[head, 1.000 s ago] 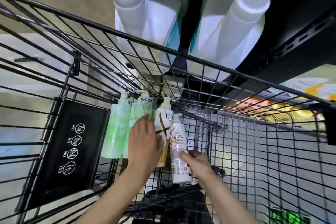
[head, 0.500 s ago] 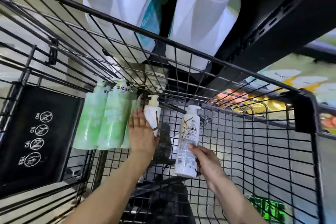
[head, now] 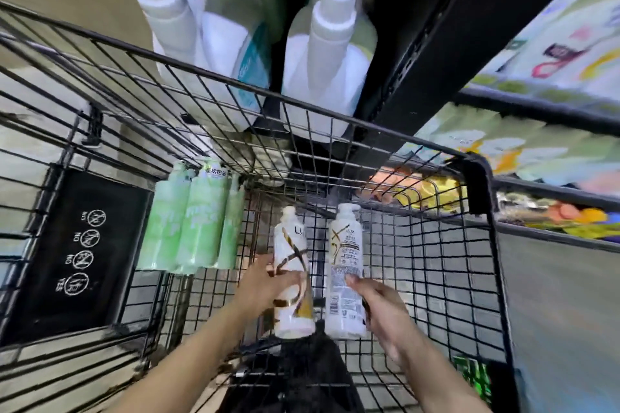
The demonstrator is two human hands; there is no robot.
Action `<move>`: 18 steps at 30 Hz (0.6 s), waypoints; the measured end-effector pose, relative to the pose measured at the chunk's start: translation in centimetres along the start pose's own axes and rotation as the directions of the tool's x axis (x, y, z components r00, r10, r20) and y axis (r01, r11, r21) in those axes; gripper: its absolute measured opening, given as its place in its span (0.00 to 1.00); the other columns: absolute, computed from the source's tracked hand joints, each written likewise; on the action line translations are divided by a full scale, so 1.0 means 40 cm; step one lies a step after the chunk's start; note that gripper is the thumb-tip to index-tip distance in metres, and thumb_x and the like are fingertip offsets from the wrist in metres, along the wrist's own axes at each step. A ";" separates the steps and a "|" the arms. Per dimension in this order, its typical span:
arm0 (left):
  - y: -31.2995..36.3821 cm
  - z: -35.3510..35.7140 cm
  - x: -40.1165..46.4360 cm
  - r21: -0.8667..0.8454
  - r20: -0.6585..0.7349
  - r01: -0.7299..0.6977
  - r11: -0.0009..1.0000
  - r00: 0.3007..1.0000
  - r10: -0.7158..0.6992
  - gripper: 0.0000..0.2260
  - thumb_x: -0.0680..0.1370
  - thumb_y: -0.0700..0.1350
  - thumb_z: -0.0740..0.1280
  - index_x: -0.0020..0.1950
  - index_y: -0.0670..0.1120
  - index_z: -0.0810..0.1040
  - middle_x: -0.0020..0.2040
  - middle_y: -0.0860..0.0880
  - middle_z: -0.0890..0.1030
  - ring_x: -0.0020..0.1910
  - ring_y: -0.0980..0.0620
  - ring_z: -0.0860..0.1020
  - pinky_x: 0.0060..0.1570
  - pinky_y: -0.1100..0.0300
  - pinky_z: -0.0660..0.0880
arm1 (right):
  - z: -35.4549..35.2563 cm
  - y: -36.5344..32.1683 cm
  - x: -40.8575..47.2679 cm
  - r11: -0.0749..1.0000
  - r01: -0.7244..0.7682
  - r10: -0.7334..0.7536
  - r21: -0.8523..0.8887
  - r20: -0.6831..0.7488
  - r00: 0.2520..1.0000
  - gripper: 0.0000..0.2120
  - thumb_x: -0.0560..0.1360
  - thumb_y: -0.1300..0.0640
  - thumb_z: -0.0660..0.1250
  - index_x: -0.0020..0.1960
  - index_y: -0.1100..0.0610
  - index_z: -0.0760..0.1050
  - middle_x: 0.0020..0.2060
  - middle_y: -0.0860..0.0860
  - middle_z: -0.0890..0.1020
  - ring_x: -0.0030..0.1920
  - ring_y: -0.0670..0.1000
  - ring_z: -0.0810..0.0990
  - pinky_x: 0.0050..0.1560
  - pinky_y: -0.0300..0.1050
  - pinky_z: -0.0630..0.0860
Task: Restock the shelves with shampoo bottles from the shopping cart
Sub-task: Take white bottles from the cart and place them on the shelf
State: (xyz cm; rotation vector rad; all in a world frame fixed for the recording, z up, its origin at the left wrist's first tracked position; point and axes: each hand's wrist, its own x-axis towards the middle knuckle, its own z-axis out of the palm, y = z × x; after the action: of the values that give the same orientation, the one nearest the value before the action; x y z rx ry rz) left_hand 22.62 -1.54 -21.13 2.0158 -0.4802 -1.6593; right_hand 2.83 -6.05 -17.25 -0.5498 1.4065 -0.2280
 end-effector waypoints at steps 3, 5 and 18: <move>0.065 -0.032 -0.147 -0.125 0.077 -0.028 0.992 0.996 0.038 0.43 0.64 0.55 0.78 0.73 0.46 0.62 0.60 0.48 0.75 0.52 0.51 0.76 0.55 0.52 0.77 | -0.014 -0.006 -0.157 1.000 0.010 -0.010 0.002 -0.010 1.000 0.31 0.63 0.44 0.76 0.58 0.60 0.74 0.50 0.54 0.83 0.46 0.51 0.82 0.51 0.49 0.79; 0.105 -0.050 -0.241 -0.142 0.127 -0.077 0.987 0.987 0.095 0.43 0.64 0.55 0.78 0.73 0.46 0.63 0.62 0.47 0.76 0.53 0.52 0.77 0.53 0.53 0.77 | -0.031 0.003 -0.265 0.999 0.035 -0.034 0.035 -0.022 0.999 0.38 0.57 0.41 0.79 0.60 0.59 0.74 0.53 0.53 0.82 0.46 0.47 0.82 0.46 0.43 0.80; 0.388 0.174 -0.770 -0.125 0.475 -0.493 0.861 0.732 0.489 0.25 0.64 0.41 0.74 0.60 0.47 0.74 0.48 0.46 0.85 0.45 0.52 0.83 0.39 0.68 0.76 | -0.228 -0.034 -0.834 0.746 0.487 -0.469 0.454 -0.160 0.868 0.18 0.53 0.59 0.81 0.40 0.60 0.80 0.32 0.54 0.85 0.31 0.49 0.84 0.29 0.39 0.78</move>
State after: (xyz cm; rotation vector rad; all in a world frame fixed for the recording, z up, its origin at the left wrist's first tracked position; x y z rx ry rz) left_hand 10.09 1.70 11.61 1.2683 -1.1001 -1.7921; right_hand -11.41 6.26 11.81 -0.4787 1.1557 -0.9883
